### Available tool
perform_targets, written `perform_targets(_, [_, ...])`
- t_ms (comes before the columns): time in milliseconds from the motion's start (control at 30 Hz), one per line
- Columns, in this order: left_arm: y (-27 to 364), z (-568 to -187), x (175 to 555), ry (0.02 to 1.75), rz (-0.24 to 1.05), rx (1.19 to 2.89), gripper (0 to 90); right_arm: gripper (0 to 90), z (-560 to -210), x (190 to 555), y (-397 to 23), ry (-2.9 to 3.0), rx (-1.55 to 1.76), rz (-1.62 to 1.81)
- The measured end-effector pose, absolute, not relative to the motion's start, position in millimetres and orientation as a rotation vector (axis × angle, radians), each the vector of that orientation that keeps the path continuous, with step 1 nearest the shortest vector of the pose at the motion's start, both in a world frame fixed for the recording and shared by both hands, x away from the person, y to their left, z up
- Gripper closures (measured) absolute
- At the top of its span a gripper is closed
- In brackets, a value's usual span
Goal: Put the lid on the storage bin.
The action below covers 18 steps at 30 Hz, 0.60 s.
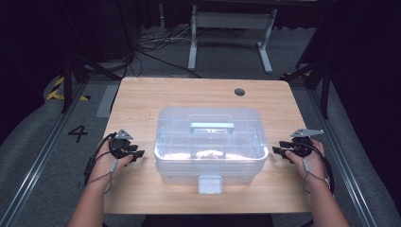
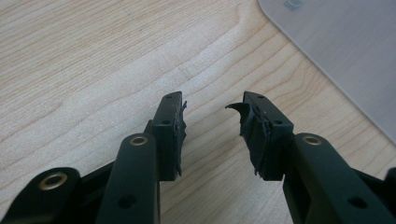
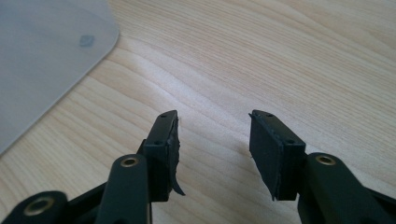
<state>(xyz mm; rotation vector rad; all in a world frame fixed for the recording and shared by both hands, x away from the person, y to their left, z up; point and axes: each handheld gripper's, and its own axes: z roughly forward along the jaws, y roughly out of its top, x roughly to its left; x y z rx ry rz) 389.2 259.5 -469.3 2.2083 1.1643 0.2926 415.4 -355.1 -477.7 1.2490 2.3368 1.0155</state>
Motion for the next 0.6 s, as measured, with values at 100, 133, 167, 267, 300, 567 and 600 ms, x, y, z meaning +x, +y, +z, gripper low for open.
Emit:
perform_targets(100, [261.2, -470.5, 389.7, 1.167, 0.307, 2.197, 59.3, 50.2, -480.3, 415.9, -356.0, 2.313, 1.254, 1.018])
perform_targets(133, [261.5, -470.7, 389.7, 1.167, 0.313, 2.195, 59.0, 49.2, -481.0, 416.1, -356.2, 2.306, 1.26, 1.024])
perform_targets(167, [261.9, -471.5, 390.3, 1.166, 0.325, 2.185, 58.5, 48.9, -481.6, 416.3, -356.4, 2.301, 1.264, 1.028])
perform_targets(267, [261.9, -471.8, 390.5, 1.169, 0.352, 2.172, 57.0, 47.9, -483.7, 416.6, -356.2, 2.285, 1.265, 1.027])
perform_targets(300, [261.9, -471.7, 390.6, 1.161, 0.359, 2.168, 57.0, 46.8, -484.8, 416.6, -355.8, 2.28, 1.262, 1.016])
perform_targets(567, [260.7, -474.0, 391.5, 1.177, 0.333, 2.167, 53.1, 43.2, -488.5, 417.1, -354.7, 2.261, 1.265, 1.009])
perform_targets(600, [260.4, -473.8, 391.5, 1.181, 0.331, 2.158, 52.6, 43.2, -488.3, 417.1, -354.8, 2.259, 1.263, 1.009])
